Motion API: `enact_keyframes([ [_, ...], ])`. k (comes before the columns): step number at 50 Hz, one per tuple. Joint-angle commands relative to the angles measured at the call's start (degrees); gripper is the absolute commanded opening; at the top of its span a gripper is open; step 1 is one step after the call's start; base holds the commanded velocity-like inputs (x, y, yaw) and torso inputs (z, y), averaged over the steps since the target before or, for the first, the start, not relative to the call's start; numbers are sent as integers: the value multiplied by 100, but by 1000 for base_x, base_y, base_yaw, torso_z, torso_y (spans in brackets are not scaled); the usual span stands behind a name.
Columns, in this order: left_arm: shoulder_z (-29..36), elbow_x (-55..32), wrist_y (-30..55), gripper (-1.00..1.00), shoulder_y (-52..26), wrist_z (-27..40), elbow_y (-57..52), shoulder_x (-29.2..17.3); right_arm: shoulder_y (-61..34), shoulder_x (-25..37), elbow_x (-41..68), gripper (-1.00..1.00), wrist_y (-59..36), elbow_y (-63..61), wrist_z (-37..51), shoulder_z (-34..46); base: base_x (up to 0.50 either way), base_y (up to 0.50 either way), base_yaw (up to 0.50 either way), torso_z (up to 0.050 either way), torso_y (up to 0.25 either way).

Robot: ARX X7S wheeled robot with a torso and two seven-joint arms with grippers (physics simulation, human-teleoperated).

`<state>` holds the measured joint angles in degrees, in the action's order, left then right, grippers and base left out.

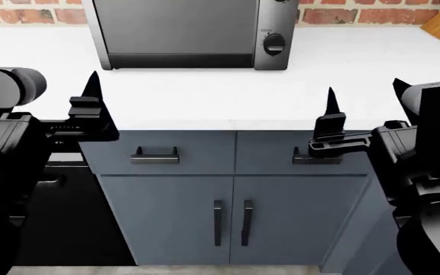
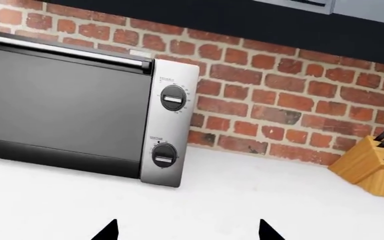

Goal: Turn on the toaster oven by setting the timer.

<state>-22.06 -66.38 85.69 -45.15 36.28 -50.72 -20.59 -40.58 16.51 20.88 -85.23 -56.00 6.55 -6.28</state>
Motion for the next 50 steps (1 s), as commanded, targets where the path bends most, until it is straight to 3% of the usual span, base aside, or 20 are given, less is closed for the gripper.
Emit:
enact_keyframes([
  [1,-128,-1329,129,100,-387,965,199,-336,-385,91,530,100,-449,-88,338,-235,0,0,0,0,0],
  [30,354,-773,-483,100,-126,710,381,-495,-230,173,1149,100,-138,33,696,-326,1,0,0,0,0],
  [50,300,-1291,-597,100,-116,976,423,-575,-125,290,1307,100,35,96,822,-190,500,-23,0,0,0],
])
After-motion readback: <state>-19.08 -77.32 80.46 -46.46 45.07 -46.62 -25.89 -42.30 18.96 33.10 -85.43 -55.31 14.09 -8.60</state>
